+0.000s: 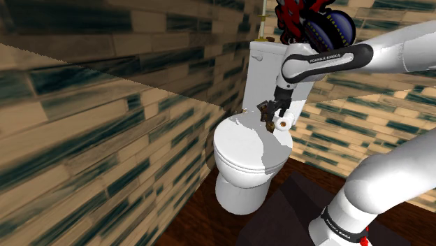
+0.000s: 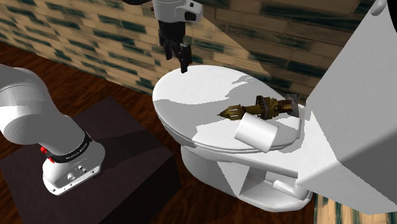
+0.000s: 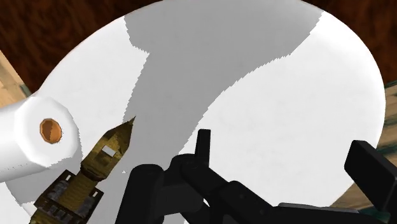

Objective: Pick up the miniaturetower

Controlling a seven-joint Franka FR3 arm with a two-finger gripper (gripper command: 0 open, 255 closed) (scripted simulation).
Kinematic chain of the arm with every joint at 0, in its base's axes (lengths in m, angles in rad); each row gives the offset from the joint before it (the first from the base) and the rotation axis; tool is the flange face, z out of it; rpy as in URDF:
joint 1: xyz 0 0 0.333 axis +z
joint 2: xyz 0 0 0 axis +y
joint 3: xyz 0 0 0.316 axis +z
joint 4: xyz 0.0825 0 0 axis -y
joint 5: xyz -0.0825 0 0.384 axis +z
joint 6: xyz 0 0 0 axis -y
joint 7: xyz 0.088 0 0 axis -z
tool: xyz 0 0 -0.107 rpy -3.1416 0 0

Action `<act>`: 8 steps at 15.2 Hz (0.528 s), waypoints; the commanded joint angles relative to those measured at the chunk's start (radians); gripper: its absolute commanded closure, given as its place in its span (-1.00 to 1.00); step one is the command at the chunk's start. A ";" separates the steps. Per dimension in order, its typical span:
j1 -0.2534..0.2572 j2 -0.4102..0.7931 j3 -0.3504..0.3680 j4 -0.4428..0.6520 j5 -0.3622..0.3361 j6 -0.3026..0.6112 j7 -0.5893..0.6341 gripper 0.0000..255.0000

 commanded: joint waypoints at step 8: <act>-0.050 0.276 -0.081 0.131 0.044 0.219 -0.002 -1.00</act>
